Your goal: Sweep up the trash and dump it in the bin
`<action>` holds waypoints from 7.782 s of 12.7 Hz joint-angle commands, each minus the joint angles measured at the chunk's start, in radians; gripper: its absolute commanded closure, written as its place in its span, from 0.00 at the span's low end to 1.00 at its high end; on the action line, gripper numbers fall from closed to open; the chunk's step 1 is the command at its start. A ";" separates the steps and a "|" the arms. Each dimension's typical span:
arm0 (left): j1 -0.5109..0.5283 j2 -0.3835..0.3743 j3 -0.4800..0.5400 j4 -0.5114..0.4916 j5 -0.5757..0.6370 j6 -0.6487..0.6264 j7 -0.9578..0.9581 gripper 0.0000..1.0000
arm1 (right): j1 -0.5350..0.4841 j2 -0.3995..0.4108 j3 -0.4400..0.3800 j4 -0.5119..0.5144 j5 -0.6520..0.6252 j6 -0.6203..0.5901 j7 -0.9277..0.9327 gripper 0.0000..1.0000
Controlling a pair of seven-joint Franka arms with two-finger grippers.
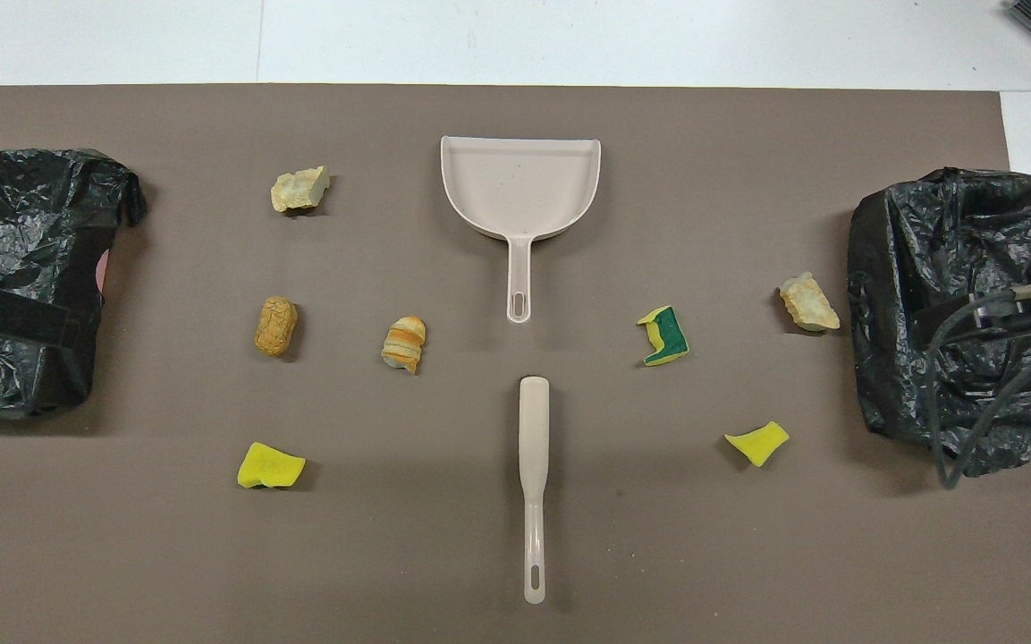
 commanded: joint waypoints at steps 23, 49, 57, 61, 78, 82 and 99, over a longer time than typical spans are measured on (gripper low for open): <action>-0.570 -0.261 -0.029 -0.629 -0.039 0.404 -0.526 0.00 | 0.423 0.647 0.004 0.269 0.088 0.594 0.615 0.01; -0.894 0.061 -0.024 -0.799 -0.040 0.929 -0.924 0.31 | 0.345 0.487 0.005 0.110 0.042 0.599 0.271 1.00; -0.839 0.037 -0.015 -0.761 -0.033 0.814 -0.912 1.00 | 0.224 0.379 0.005 0.079 0.043 0.414 -0.084 1.00; -0.738 -0.023 -0.010 -0.643 0.021 0.444 -0.925 1.00 | 0.235 0.318 0.004 0.009 0.039 0.260 -0.309 1.00; -0.400 -0.416 -0.021 -1.137 0.139 0.285 -1.281 1.00 | 0.353 0.177 0.004 -0.381 -0.115 0.557 -1.023 1.00; -0.414 -0.355 -0.021 -1.134 0.076 0.404 -1.336 1.00 | 0.353 0.176 0.005 -0.413 -0.156 0.611 -1.069 1.00; -0.572 -0.072 -0.023 -0.862 -0.119 0.713 -0.891 1.00 | 0.442 0.242 0.005 -0.436 -0.156 0.772 -0.994 1.00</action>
